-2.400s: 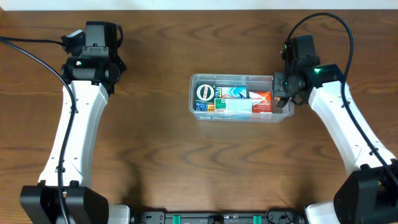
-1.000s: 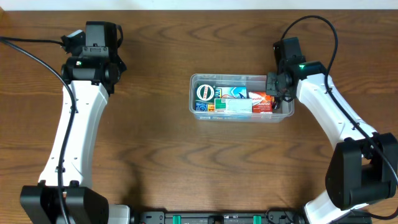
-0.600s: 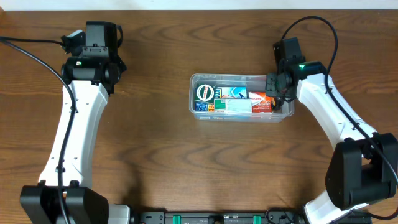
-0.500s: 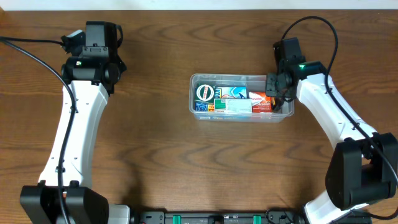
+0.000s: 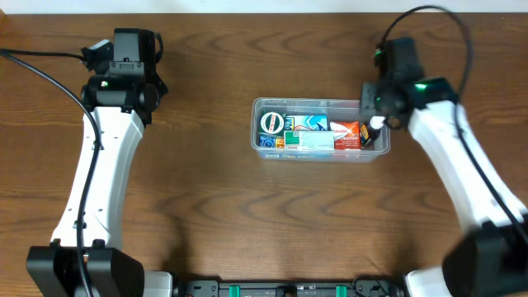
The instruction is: Pack container
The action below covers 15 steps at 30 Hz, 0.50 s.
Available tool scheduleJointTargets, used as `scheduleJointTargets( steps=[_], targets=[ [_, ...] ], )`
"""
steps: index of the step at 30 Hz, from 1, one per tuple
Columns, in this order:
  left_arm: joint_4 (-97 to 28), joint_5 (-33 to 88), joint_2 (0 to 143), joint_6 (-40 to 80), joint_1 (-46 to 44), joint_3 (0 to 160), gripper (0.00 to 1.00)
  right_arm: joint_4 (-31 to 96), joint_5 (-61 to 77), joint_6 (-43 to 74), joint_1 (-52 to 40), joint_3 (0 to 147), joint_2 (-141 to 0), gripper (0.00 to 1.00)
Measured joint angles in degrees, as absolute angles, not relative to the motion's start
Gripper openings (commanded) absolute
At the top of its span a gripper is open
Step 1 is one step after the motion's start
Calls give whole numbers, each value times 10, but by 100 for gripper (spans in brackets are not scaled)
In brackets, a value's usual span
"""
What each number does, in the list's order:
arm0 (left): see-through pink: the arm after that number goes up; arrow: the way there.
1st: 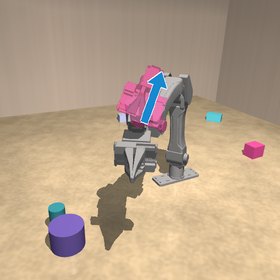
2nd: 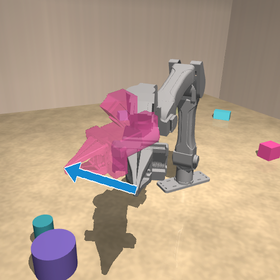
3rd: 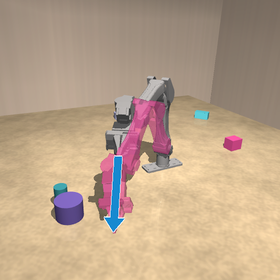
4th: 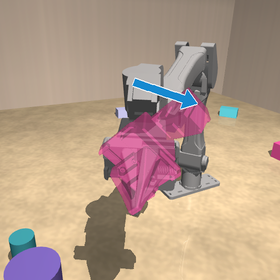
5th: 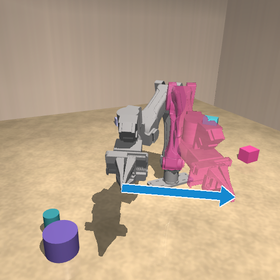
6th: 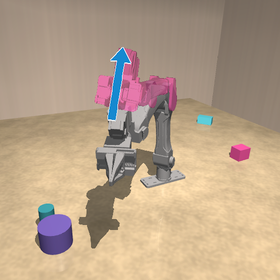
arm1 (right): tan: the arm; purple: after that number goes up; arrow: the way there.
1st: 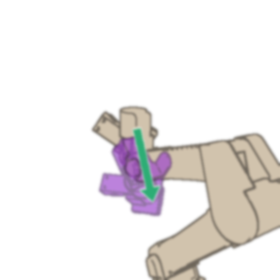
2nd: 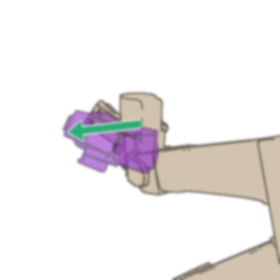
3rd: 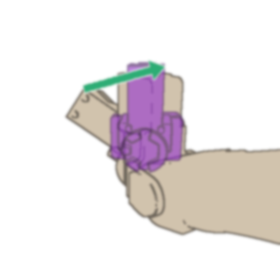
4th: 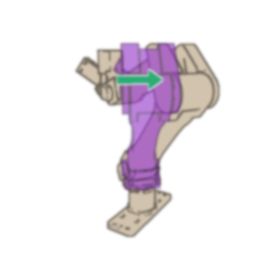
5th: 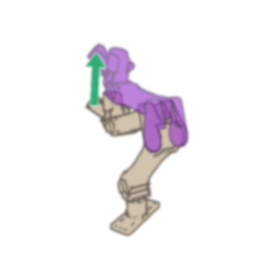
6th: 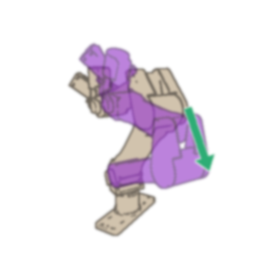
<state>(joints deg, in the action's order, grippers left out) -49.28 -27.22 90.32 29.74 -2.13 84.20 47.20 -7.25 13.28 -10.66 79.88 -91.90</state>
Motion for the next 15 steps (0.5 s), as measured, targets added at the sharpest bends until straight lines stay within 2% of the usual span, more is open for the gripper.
scheduleJointTargets(
  steps=[6,15],
  targets=[
    [-493,-272,903,297,-21,842,98,522,-44,109,-85,805,-757,53],
    [-493,-272,903,297,-21,842,98,611,-32,97,-85,809,-488,56]
  ],
)
